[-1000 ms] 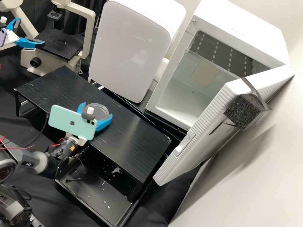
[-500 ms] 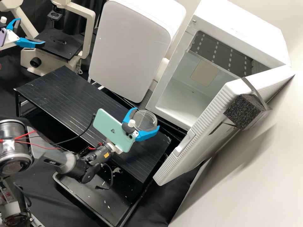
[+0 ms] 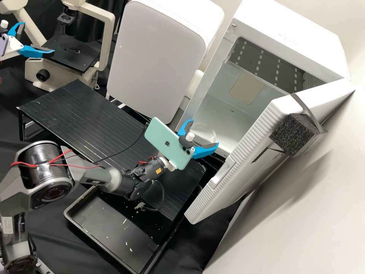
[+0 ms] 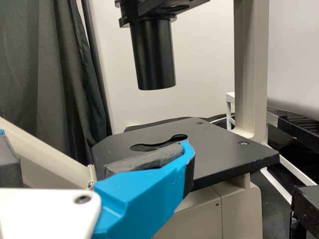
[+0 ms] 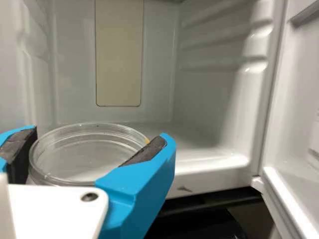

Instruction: Place the petri dish in the incubator

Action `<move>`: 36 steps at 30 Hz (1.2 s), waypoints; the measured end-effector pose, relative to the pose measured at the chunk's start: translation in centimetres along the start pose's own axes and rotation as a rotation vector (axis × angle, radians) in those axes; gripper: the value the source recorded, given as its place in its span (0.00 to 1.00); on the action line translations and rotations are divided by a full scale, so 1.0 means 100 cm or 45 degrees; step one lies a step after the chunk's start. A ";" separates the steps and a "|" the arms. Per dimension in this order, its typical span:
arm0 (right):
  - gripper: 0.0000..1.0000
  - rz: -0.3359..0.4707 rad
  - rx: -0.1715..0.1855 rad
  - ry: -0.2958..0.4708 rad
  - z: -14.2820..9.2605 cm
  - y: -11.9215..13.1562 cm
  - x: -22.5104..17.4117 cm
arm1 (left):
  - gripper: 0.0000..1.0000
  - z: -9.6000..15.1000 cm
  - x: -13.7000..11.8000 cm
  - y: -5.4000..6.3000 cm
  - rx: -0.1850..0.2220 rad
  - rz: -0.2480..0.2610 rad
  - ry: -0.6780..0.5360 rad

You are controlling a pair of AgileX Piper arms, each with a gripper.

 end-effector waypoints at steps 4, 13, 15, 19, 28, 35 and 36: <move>0.00 -0.011 -0.015 -0.050 0.005 0.000 0.026 | 1.00 0.000 0.000 0.000 0.000 0.000 0.000; 0.00 -0.033 -0.058 -0.155 0.019 -0.002 0.066 | 1.00 0.000 0.000 0.000 0.000 0.000 0.000; 0.00 -0.036 -0.071 -0.161 0.020 -0.001 0.073 | 1.00 0.000 0.000 0.000 0.000 0.000 0.000; 0.00 -0.045 -0.082 -0.171 0.020 -0.003 0.082 | 1.00 0.000 0.000 0.000 0.000 0.000 0.000; 0.00 -0.068 -0.110 -0.164 0.017 -0.012 0.099 | 1.00 0.000 0.000 0.000 0.000 0.000 0.000; 0.00 -0.079 -0.152 -0.160 0.017 -0.017 0.105 | 1.00 0.000 0.000 0.000 0.000 0.000 0.000; 0.00 -0.080 -0.153 -0.162 0.018 -0.017 0.105 | 1.00 0.000 0.000 0.000 0.000 0.000 0.000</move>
